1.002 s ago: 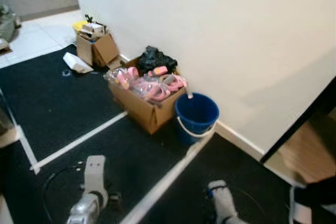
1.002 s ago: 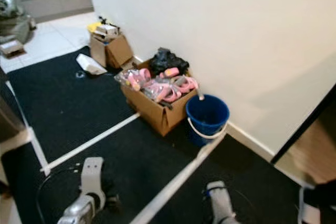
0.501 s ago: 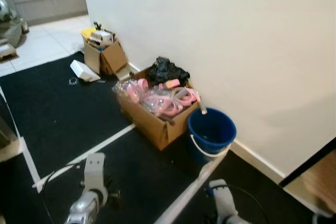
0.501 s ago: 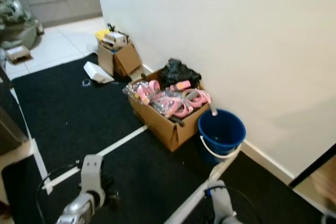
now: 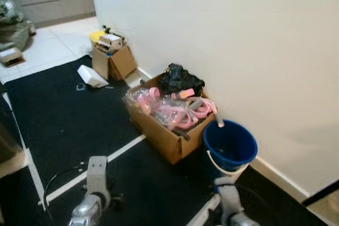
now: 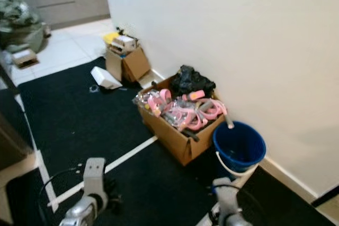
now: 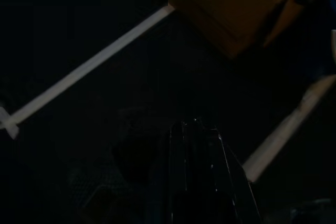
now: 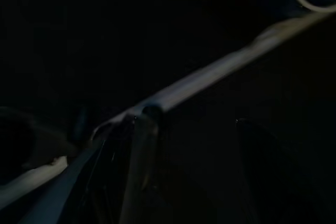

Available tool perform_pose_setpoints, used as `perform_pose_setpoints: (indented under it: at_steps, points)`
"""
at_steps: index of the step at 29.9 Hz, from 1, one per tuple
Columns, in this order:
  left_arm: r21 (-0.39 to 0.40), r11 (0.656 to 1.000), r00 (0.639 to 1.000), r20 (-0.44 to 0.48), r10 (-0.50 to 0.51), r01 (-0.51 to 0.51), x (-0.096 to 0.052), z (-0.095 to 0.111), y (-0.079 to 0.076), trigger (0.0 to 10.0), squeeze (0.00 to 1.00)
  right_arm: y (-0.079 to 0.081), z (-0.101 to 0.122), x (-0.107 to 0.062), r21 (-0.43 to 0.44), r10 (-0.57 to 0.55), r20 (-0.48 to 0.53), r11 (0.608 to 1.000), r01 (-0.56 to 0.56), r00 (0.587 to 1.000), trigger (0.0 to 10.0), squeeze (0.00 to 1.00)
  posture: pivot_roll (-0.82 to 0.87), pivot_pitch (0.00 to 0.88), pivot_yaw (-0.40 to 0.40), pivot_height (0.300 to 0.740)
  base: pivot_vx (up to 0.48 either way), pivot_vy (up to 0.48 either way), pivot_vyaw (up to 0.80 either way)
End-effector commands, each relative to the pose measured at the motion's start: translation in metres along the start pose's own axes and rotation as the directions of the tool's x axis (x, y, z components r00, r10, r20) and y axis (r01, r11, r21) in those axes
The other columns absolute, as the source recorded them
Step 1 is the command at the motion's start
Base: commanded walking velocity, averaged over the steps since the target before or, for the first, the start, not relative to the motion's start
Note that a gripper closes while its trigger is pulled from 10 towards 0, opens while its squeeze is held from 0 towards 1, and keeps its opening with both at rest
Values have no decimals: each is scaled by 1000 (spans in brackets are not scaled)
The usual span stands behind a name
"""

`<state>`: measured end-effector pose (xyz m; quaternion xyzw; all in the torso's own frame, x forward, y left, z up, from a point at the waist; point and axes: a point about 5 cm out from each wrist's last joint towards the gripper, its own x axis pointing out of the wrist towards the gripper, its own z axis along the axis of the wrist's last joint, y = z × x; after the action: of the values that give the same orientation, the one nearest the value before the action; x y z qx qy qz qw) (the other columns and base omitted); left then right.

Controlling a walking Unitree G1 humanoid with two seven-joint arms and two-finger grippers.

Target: Picking trash to rubbish bin

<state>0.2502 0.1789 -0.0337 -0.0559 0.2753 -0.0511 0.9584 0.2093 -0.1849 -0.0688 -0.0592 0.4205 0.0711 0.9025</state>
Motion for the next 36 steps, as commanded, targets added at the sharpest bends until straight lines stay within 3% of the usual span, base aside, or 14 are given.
perform_pose_setpoints:
  at_steps: [1, 31, 36]
  points:
    - [9, 1000, 1000, -26, -3, 3, -1, -4, 0, 10000, 0, -6, -2, -1, 5, -18, -8, 1000, 18, 1000, 10000, 0, -108, 75, 24, 740, 330, 0, 0]
    - [-2, 1000, 1000, -29, 6, -6, 0, -4, 0, 10000, 0, -7, -6, -2, 10, -18, -32, 1000, 18, 999, 10000, 0, -115, 81, 25, 740, 317, 0, 0]
    - [10, 996, 996, -18, 90, -90, 0, -3, 4, 10000, 0, -3, -6, -2, -17, 32, -38, 999, -32, 999, 10000, 0, -114, 80, 24, 740, 48, 0, 0]
